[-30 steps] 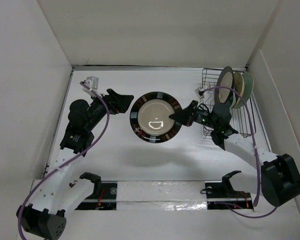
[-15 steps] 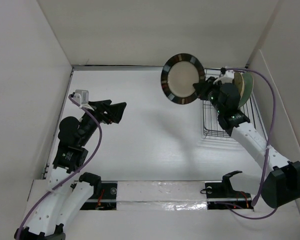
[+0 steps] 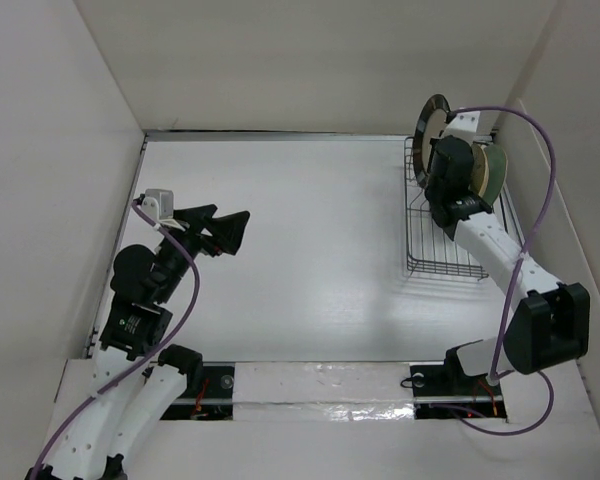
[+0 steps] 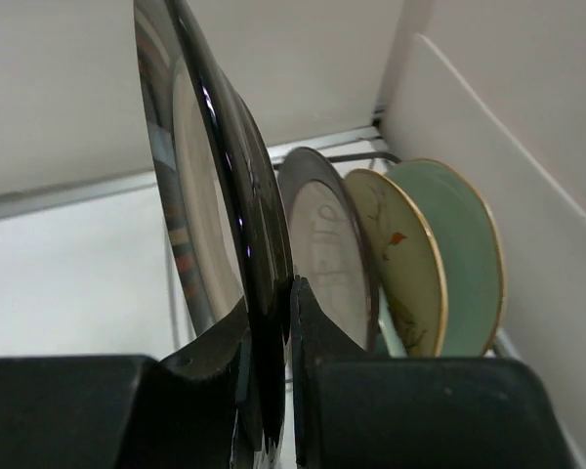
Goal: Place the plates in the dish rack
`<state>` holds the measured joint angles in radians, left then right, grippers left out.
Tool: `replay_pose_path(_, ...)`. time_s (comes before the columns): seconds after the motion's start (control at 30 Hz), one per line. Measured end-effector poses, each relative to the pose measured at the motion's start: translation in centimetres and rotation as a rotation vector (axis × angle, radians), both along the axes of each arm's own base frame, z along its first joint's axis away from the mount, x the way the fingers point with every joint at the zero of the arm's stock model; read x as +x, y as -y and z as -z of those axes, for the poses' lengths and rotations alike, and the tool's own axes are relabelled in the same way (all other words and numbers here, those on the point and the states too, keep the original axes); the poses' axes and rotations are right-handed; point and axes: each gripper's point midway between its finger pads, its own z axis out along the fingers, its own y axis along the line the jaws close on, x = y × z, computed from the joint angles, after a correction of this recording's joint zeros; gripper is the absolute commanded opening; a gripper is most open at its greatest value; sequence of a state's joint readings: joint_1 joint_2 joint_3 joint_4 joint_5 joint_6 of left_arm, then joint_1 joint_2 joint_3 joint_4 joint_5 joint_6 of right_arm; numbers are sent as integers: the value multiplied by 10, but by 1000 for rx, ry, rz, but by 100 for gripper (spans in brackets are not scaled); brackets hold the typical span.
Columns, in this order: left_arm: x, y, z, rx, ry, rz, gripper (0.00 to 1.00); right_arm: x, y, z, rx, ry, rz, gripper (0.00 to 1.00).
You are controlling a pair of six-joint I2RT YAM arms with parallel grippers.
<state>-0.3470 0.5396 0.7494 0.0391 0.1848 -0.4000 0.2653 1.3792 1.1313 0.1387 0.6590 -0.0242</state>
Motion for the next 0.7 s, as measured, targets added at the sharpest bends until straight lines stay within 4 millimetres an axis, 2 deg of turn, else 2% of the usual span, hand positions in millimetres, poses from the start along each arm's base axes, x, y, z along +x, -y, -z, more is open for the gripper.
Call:
replay_pose_path(0.2, 2, 0, 3, 5, -13, -3, 95, 3, 14, 19, -128, -110, 53, 0)
replay_pose_path(0.47, 9, 2, 12, 15, -43, -8, 96, 2, 25, 23, -161, -138, 101, 0)
replay_pose_path(0.7, 12, 1, 16, 23, -59, -21, 97, 6, 25, 49, -152, -187, 115, 0)
